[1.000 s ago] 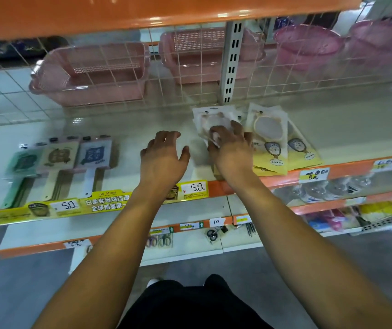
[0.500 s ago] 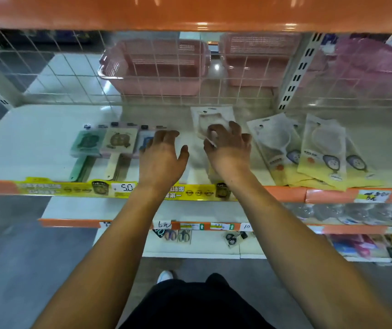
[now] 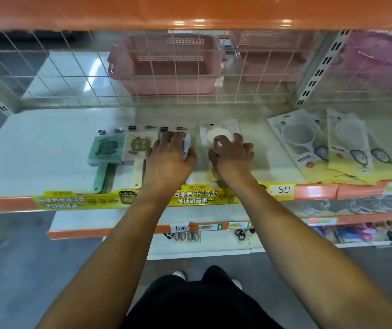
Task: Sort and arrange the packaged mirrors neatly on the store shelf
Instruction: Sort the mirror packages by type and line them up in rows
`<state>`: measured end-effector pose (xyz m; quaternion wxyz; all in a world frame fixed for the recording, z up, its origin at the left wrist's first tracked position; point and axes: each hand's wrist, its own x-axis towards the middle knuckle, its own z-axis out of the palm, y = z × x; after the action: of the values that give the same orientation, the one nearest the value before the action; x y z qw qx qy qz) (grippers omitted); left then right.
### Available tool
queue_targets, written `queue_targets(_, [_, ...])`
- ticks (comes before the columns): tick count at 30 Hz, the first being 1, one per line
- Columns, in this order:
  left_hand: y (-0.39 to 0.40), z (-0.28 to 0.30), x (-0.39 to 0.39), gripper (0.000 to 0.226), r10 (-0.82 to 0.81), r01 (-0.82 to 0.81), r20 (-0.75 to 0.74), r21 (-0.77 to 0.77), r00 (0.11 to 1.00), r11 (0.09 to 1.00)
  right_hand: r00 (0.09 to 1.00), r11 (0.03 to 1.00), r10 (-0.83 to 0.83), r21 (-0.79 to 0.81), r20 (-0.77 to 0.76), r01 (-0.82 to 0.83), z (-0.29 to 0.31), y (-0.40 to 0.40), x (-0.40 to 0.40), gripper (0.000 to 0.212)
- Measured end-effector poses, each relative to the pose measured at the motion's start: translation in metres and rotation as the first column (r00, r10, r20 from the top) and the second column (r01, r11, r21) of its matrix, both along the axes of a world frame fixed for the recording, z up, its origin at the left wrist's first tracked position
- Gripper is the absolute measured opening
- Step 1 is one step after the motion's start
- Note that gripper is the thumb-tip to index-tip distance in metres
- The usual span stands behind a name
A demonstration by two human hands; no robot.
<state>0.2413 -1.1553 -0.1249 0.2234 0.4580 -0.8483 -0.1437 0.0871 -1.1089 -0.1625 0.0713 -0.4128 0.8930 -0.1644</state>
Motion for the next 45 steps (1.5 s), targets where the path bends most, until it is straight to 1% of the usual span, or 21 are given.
queue_targets(3, [-0.006, -0.002, 0.005, 0.043, -0.022, 0.022, 0.013, 0.001, 1.000, 1.000, 1.000, 0.999, -0.002, 0.041, -0.011, 0.002, -0.004, -0.003, 0.001, 0.038])
queue_targets(5, [-0.007, -0.003, 0.006, 0.039, -0.023, 0.022, 0.020, 0.021, 1.000, 1.000, 1.000, 0.996, 0.011, 0.087, -0.008, -0.010, -0.004, -0.003, 0.001, 0.044])
queue_targets(8, [-0.006, -0.004, 0.004, 0.041, -0.024, 0.024, 0.015, 0.040, 1.000, 0.999, 0.999, 0.989, 0.028, 0.145, 0.042, -0.034, -0.003, -0.002, 0.002, 0.052])
queue_targets(11, [-0.003, -0.006, 0.000, 0.047, -0.015, 0.015, -0.002, 0.050, 1.000, 0.999, 0.995, 0.988, 0.089, 0.120, 0.050, -0.094, -0.005, 0.004, 0.001, 0.049])
queue_targets(15, [0.003, -0.009, -0.006, 0.042, 0.011, -0.012, 0.020, 0.075, 1.000, 0.997, 0.984, 0.980, 0.176, 0.093, 0.021, -0.177, -0.010, 0.012, -0.001, 0.048])
queue_targets(18, [0.007, -0.011, -0.009, 0.043, 0.020, -0.023, 0.038, 0.100, 0.999, 0.995, 0.982, 0.978, 0.186, 0.092, 0.021, -0.187, -0.010, 0.011, -0.003, 0.047])
queue_targets(23, [0.008, -0.011, -0.008, 0.043, 0.021, -0.025, 0.056, 0.089, 0.998, 0.996, 0.978, 0.973, 0.209, 0.094, 0.026, -0.210, -0.011, 0.007, 0.001, 0.047])
queue_targets(30, [0.002, -0.011, -0.006, 0.042, 0.005, -0.007, 0.029, 0.055, 1.000, 0.998, 0.979, 0.975, 0.202, 0.090, 0.032, -0.204, -0.011, 0.006, 0.009, 0.053])
queue_targets(35, [-0.005, -0.013, -0.008, 0.041, -0.020, 0.020, 0.001, 0.057, 1.000, 0.998, 0.977, 0.975, 0.214, 0.058, 0.019, -0.215, -0.012, 0.009, 0.012, 0.052])
queue_targets(38, [-0.010, -0.014, -0.010, 0.041, -0.035, 0.035, -0.003, 0.062, 0.999, 0.997, 0.977, 0.976, 0.210, 0.057, 0.029, -0.212, -0.012, 0.009, 0.012, 0.054])
queue_targets(40, [-0.014, -0.013, -0.015, 0.042, -0.060, 0.059, 0.012, 0.084, 0.998, 0.995, 0.981, 0.981, 0.193, 0.024, 0.036, -0.194, -0.009, 0.011, 0.011, 0.057])
queue_targets(42, [-0.016, -0.012, -0.021, 0.041, -0.075, 0.074, 0.017, 0.091, 0.997, 0.993, 0.990, 0.990, 0.138, -0.027, 0.013, -0.138, -0.003, 0.014, 0.007, 0.058])
queue_targets(45, [-0.014, -0.010, -0.037, 0.042, -0.101, 0.099, 0.019, 0.073, 0.995, 0.992, 0.999, 0.988, 0.009, -0.150, -0.047, -0.016, 0.008, 0.022, -0.003, 0.056])
